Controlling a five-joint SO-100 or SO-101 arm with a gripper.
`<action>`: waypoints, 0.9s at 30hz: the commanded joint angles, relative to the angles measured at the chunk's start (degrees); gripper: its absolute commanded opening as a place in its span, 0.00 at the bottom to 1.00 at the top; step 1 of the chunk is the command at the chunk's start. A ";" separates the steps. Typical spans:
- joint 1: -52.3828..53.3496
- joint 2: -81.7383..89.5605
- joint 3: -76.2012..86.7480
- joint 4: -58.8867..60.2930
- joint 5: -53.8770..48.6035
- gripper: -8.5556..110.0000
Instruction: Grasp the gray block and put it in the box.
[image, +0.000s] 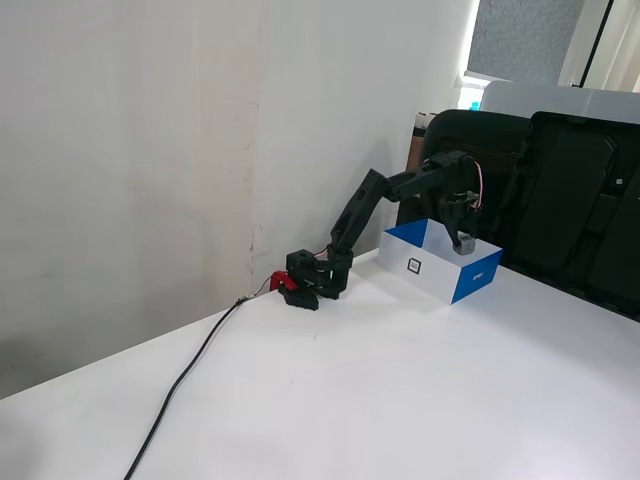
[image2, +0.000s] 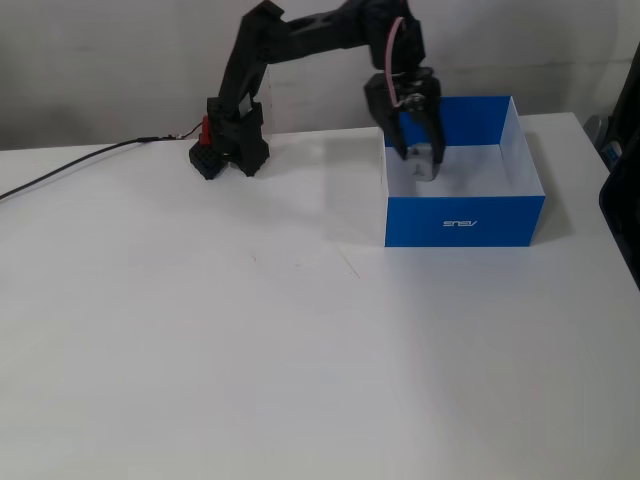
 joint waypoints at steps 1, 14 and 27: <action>4.66 -0.62 -7.56 1.67 0.70 0.13; 12.13 -13.45 -17.05 1.67 2.81 0.11; 12.48 -17.93 -21.97 2.72 3.52 0.20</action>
